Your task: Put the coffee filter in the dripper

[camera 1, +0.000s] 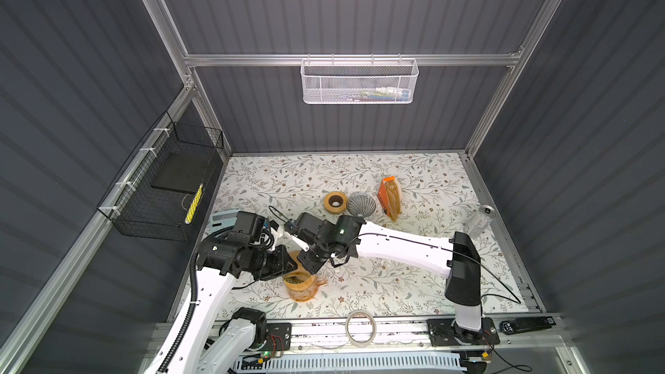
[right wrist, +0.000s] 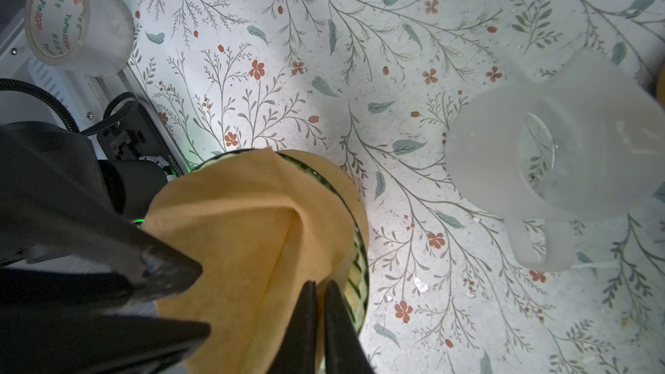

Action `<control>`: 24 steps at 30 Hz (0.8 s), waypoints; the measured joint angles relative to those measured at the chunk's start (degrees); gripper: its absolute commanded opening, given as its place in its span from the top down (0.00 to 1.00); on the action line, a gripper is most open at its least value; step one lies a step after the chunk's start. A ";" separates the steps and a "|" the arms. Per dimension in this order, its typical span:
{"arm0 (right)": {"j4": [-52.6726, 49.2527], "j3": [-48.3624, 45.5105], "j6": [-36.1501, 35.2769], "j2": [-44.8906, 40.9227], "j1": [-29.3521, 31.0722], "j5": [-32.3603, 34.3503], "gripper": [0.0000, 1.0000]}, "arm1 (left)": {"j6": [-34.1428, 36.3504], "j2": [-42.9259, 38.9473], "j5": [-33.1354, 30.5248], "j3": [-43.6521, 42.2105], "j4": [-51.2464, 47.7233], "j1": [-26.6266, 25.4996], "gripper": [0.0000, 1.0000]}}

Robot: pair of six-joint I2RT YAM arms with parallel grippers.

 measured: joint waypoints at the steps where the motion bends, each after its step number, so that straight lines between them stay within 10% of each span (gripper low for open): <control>1: 0.00 0.00 0.00 0.00 0.00 0.02 0.89 | 0.00 0.20 0.26 -0.17 0.07 0.00 0.79; 24: 0.55 0.00 0.26 0.00 -0.11 -0.46 0.89 | 2.89 0.26 4.72 -3.39 -2.32 0.00 0.78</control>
